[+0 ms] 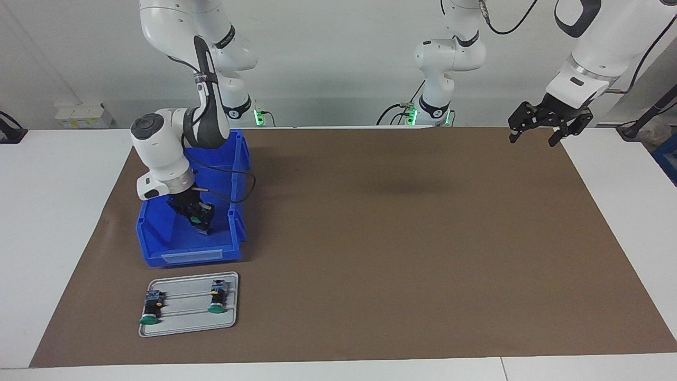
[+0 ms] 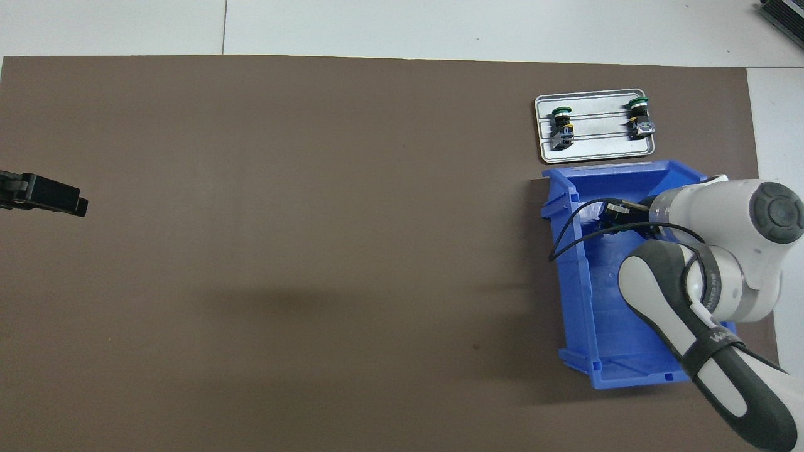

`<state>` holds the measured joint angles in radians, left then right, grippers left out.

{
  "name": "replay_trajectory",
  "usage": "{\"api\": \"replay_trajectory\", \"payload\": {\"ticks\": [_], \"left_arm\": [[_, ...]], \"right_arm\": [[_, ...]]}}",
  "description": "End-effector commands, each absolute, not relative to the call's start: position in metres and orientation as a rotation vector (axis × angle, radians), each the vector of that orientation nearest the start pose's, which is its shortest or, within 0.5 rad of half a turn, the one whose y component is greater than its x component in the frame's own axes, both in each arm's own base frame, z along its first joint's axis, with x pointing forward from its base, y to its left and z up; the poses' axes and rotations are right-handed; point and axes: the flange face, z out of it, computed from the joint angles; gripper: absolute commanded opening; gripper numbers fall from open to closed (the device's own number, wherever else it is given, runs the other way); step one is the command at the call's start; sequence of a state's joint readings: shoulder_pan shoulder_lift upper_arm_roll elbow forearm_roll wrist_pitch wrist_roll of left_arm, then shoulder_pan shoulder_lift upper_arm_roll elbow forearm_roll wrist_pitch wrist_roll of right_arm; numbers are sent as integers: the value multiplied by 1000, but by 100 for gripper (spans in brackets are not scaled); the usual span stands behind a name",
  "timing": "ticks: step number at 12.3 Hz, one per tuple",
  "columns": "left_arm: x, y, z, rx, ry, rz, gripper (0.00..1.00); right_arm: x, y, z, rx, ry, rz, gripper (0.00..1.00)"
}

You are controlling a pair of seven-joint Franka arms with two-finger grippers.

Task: Place and press button with both arms
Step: 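Lower the button into the blue bin and open the right gripper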

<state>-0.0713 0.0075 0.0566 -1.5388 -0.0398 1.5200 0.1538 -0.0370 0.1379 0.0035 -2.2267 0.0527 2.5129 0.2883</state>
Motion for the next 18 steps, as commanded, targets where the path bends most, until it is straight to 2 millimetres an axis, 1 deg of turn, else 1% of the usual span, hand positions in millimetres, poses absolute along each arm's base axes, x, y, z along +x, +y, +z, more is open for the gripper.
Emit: {"api": "replay_trajectory", "payload": {"ticks": [1, 3, 5, 7, 8, 9, 11, 13, 16, 18], "left_arm": [[543, -9, 632, -3182, 267, 43, 100], [543, -9, 632, -3182, 267, 43, 100], [543, -9, 632, -3182, 267, 43, 100], [543, -9, 632, -3182, 267, 43, 100], [543, -9, 632, -3182, 267, 43, 100], [543, -9, 632, -3182, 267, 43, 100], [543, -9, 632, -3182, 267, 43, 100], [543, -9, 632, -3182, 267, 43, 100], [543, -9, 632, -3182, 267, 43, 100], [543, -9, 632, -3182, 267, 43, 100]], "right_arm": [[551, -22, 324, -3037, 568, -231, 49], [551, -22, 323, -3038, 568, -226, 69], [552, -22, 324, -3037, 568, -228, 82], [554, -24, 328, -3072, 527, -238, 88], [557, -26, 335, -3098, 499, -254, 90], [561, -28, 347, -3111, 492, -236, 90], [572, -29, 384, -3126, 503, -163, 90], [576, -28, 429, -3130, 502, -159, 90], [564, -28, 495, -3129, 508, -129, 90], [555, -26, 533, -3129, 504, -92, 90]]}}
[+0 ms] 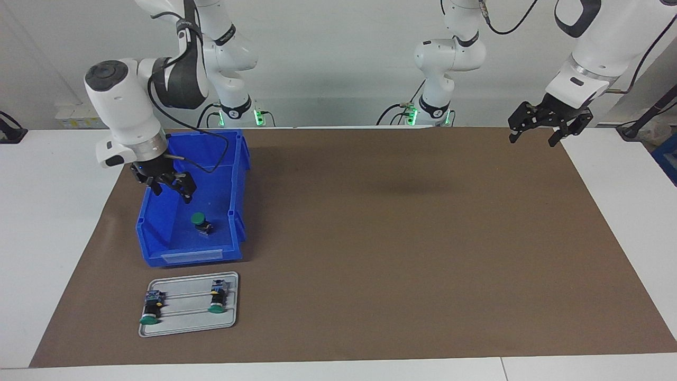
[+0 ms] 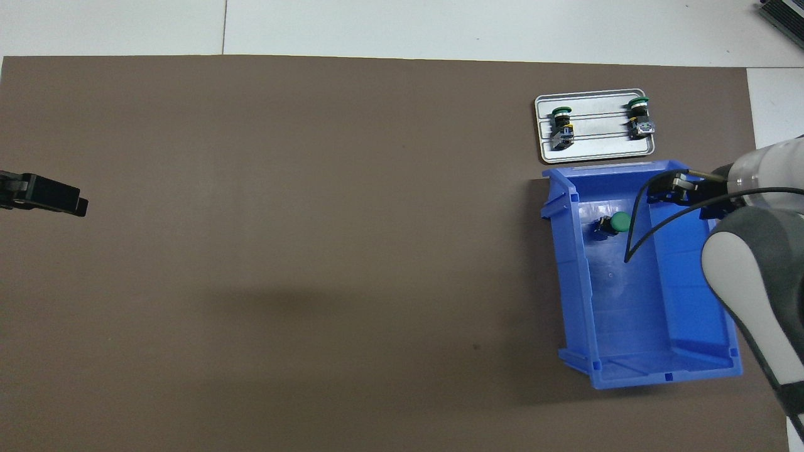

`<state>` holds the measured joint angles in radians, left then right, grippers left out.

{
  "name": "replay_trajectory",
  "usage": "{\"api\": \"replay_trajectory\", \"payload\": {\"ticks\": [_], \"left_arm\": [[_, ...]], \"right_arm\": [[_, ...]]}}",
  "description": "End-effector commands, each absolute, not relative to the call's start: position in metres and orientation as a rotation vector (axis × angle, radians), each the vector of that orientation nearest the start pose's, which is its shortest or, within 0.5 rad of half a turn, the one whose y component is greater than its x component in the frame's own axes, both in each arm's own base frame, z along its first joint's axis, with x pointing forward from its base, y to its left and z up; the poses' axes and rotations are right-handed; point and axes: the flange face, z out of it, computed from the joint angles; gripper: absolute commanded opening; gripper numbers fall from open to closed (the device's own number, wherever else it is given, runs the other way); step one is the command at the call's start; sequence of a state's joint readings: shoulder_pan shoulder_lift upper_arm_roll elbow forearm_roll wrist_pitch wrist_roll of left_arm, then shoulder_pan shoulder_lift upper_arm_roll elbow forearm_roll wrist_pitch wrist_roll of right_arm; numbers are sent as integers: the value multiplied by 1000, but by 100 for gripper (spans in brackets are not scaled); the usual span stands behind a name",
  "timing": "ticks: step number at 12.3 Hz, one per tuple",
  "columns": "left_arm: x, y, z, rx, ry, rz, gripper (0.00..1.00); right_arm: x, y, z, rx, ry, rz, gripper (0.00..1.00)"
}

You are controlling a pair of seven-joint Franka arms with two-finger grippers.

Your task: Place and press button with both arms

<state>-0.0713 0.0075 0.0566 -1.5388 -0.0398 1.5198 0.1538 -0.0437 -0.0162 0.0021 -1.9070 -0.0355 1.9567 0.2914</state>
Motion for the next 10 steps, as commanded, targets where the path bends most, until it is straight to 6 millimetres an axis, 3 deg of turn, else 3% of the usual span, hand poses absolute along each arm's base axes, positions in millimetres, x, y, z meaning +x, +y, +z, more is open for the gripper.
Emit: {"api": "replay_trajectory", "payload": {"ticks": [1, 3, 6, 9, 10], "left_arm": [[543, -9, 632, -3182, 267, 43, 100], [543, -9, 632, -3182, 267, 43, 100], [543, -9, 632, -3182, 267, 43, 100], [543, -9, 632, -3182, 267, 43, 100], [543, -9, 632, -3182, 267, 43, 100]], "right_arm": [[548, -25, 547, -3133, 492, -82, 90], [531, -20, 571, -3120, 417, -69, 97], [501, -17, 626, -3132, 157, -197, 99], [496, -21, 663, -3133, 142, -183, 99], [499, -25, 667, -3138, 99, -159, 99]]}}
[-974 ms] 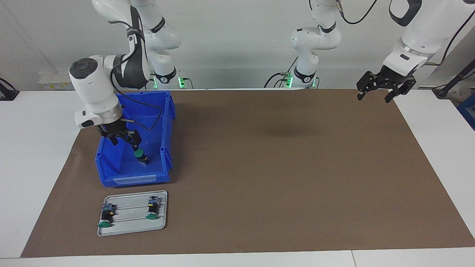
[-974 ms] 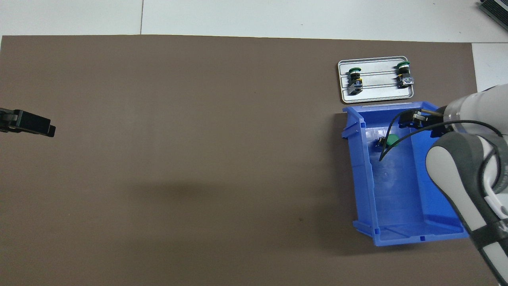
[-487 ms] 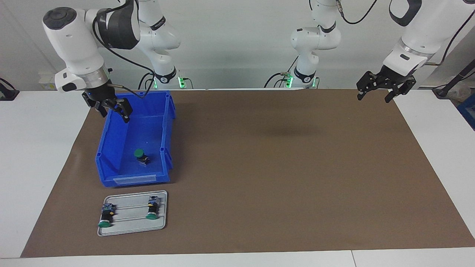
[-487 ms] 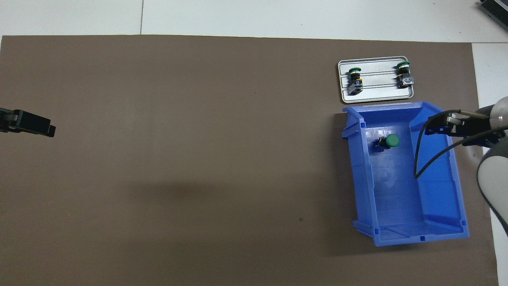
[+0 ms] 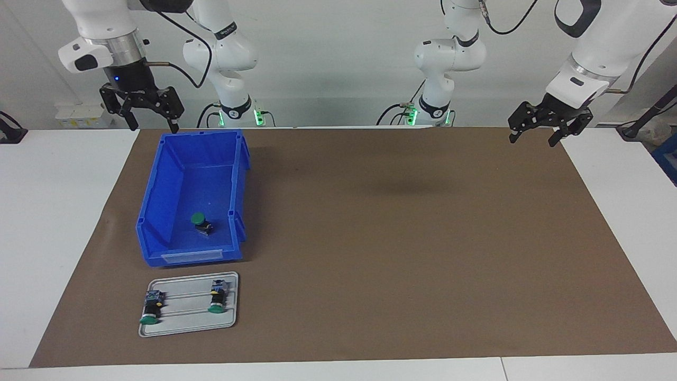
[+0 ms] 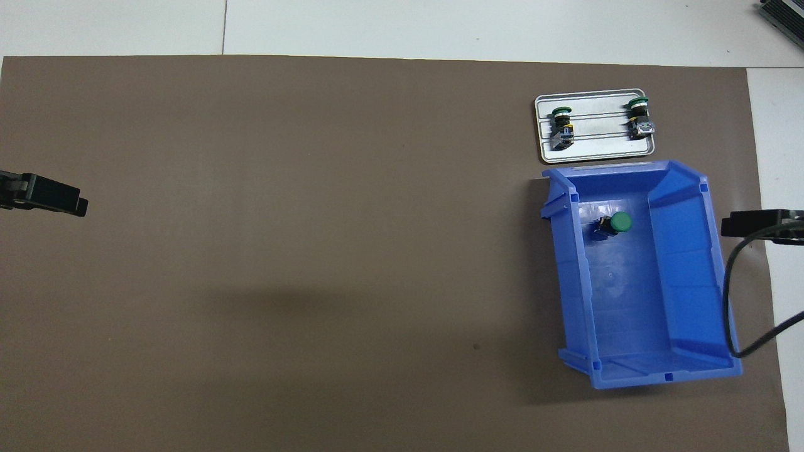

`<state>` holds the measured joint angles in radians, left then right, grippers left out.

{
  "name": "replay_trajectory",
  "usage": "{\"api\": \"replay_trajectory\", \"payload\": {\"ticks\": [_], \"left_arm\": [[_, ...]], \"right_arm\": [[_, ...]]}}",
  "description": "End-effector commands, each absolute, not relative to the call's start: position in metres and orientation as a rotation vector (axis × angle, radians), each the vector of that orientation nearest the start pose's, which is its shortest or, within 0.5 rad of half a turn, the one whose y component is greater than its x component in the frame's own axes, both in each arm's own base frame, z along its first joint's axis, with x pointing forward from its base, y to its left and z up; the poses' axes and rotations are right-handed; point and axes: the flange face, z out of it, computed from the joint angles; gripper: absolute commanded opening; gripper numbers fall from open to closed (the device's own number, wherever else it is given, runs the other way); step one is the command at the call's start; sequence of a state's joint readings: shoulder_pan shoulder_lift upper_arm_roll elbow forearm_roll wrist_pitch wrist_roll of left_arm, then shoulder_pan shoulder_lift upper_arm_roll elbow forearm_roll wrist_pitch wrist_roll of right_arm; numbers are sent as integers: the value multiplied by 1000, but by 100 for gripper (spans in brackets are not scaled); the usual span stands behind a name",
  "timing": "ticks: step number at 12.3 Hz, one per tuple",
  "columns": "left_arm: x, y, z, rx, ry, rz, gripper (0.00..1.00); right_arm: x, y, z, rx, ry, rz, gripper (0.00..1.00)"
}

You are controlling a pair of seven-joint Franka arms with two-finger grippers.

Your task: Place and press button with both arms

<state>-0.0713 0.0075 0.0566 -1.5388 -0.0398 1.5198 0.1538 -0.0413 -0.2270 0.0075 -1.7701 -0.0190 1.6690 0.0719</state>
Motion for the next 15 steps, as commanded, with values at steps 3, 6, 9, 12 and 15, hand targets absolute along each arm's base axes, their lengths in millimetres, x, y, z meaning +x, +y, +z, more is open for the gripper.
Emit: {"api": "replay_trajectory", "payload": {"ticks": [3, 6, 9, 12, 15], "left_arm": [[543, -9, 632, -3182, 267, 43, 100], [543, -9, 632, -3182, 267, 43, 100], [543, -9, 632, -3182, 267, 43, 100], [543, -9, 632, -3182, 267, 43, 100], [543, -9, 632, -3182, 267, 43, 100]], "right_arm": [[509, -50, 686, -3069, -10, -128, 99], [527, -52, 665, -3042, -1, -79, 100], [541, -44, 643, -3040, -25, -47, 100], [546, -44, 622, -3059, -5, -83, 100], [549, -34, 596, -3104, 72, -110, 100]]}}
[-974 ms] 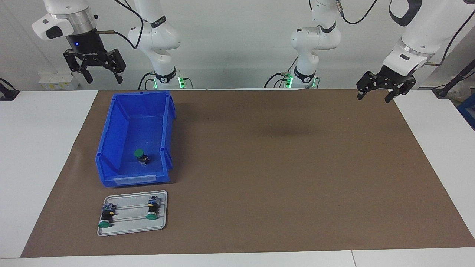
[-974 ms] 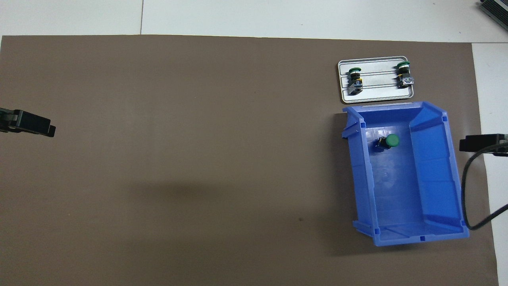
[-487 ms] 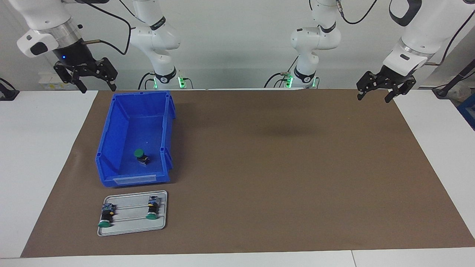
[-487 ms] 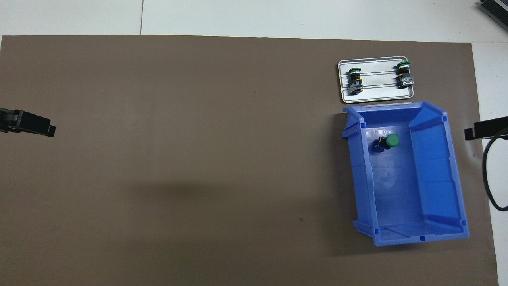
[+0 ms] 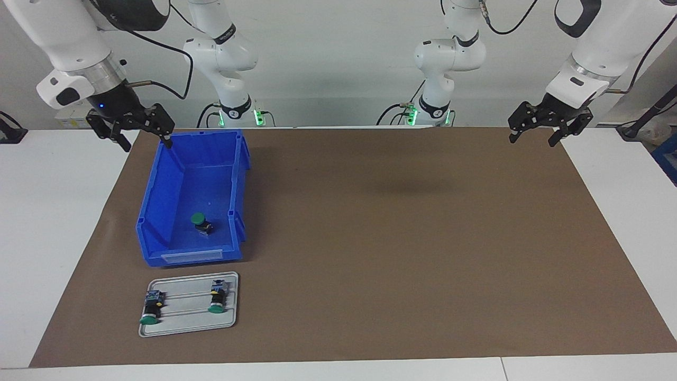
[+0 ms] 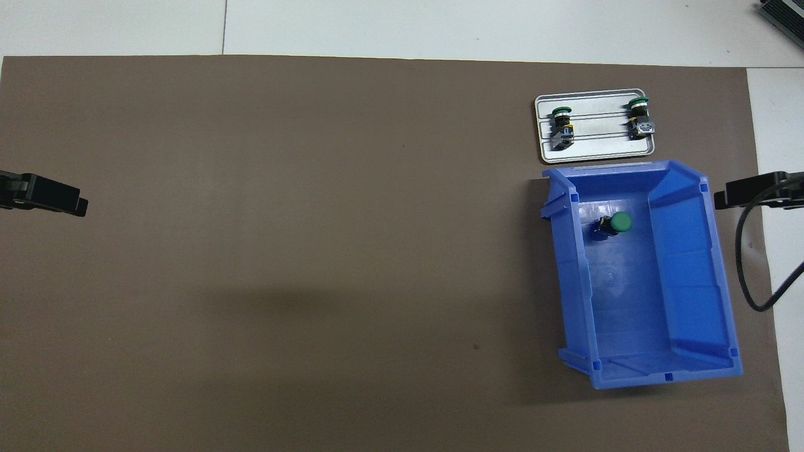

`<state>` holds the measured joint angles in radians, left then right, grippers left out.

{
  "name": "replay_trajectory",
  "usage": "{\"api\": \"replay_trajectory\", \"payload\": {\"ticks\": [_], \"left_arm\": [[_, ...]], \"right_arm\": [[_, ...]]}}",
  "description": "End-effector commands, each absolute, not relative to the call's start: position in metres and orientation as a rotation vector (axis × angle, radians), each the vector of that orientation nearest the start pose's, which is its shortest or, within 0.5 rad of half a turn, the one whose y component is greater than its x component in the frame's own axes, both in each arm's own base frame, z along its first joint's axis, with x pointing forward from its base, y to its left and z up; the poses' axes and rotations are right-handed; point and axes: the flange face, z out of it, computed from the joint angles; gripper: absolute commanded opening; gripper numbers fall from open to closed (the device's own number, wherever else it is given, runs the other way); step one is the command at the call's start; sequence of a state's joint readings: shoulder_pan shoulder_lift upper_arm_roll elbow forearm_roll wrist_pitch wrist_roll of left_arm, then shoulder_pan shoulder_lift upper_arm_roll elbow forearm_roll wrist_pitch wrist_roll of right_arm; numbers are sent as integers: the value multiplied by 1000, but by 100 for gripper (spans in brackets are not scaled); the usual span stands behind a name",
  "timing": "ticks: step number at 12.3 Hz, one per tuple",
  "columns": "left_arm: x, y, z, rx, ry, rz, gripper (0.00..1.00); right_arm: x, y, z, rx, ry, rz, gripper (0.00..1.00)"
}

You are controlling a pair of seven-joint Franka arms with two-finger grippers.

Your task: Place and press button with both arms

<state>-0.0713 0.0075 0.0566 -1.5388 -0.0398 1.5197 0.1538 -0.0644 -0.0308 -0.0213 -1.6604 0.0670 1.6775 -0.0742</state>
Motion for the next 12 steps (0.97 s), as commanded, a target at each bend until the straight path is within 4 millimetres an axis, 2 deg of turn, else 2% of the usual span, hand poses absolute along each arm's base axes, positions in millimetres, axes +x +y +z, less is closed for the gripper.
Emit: {"api": "replay_trajectory", "payload": {"ticks": [1, 5, 12], "left_arm": [[543, -9, 632, -3182, 267, 43, 100], [543, -9, 632, -3182, 267, 43, 100], [543, -9, 632, -3182, 267, 43, 100]], "right_arm": [[550, -32, 591, -3104, 85, -123, 99], [549, -30, 587, -3103, 105, -126, 99], [551, -41, 582, -3104, 119, -110, 100]]}}
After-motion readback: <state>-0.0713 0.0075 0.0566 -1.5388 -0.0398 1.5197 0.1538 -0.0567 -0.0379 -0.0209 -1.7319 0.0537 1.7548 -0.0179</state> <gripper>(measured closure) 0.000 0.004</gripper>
